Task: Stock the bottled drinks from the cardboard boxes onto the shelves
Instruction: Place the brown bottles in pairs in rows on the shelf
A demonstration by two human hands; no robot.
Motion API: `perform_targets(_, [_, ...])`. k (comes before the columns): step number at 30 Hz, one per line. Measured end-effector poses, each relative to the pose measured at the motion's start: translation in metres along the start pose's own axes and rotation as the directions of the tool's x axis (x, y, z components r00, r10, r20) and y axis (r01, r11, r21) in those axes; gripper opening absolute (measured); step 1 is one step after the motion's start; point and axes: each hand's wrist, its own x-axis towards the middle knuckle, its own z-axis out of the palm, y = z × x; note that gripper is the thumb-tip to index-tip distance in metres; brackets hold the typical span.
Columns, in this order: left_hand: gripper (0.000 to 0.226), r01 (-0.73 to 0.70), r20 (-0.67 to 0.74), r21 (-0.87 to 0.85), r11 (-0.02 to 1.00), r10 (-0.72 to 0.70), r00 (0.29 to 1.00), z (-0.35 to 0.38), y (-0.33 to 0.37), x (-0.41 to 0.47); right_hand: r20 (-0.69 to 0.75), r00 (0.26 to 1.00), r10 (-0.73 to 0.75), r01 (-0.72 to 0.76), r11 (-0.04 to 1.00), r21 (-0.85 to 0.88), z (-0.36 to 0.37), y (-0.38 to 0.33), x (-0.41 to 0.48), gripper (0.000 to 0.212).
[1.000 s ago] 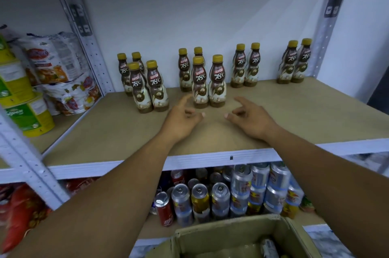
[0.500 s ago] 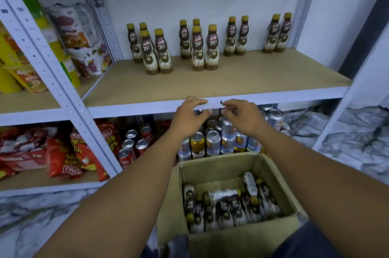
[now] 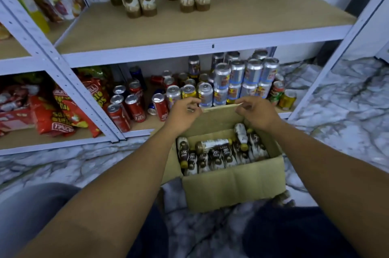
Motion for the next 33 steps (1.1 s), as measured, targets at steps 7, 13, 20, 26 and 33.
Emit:
perform_targets(7, [0.034,0.112,0.135,-0.002,0.994,-0.11,0.985,0.05,-0.053,0.011,0.008,0.978,0.207,-0.206,0.963,0.175,0.043,0.069,-0.007,0.025])
perform_targets(13, [0.038,0.146,0.251,0.063,0.987,-0.157,0.955,0.098,-0.095,0.049,0.036,0.956,0.293,-0.292,0.922,0.252,0.071,0.115,0.002,0.039])
perform_targets(20, [0.054,0.137,0.371,0.148,0.979,-0.183,0.91,0.149,-0.139,0.084,0.082,0.956,0.28,-0.291,0.941,0.172,0.093,0.146,0.026,0.052])
perform_targets(26, [0.087,0.043,0.438,0.319,0.947,-0.187,0.879,0.164,-0.157,0.103,0.082,0.955,0.284,-0.293,0.945,0.144,0.102,0.161,0.042,0.059])
perform_targets(33, [0.069,0.065,0.353,0.253,0.965,-0.154,0.923,0.156,-0.167,0.099,0.033,0.959,0.282,-0.284,0.953,0.106,0.108,0.171,0.05,0.059])
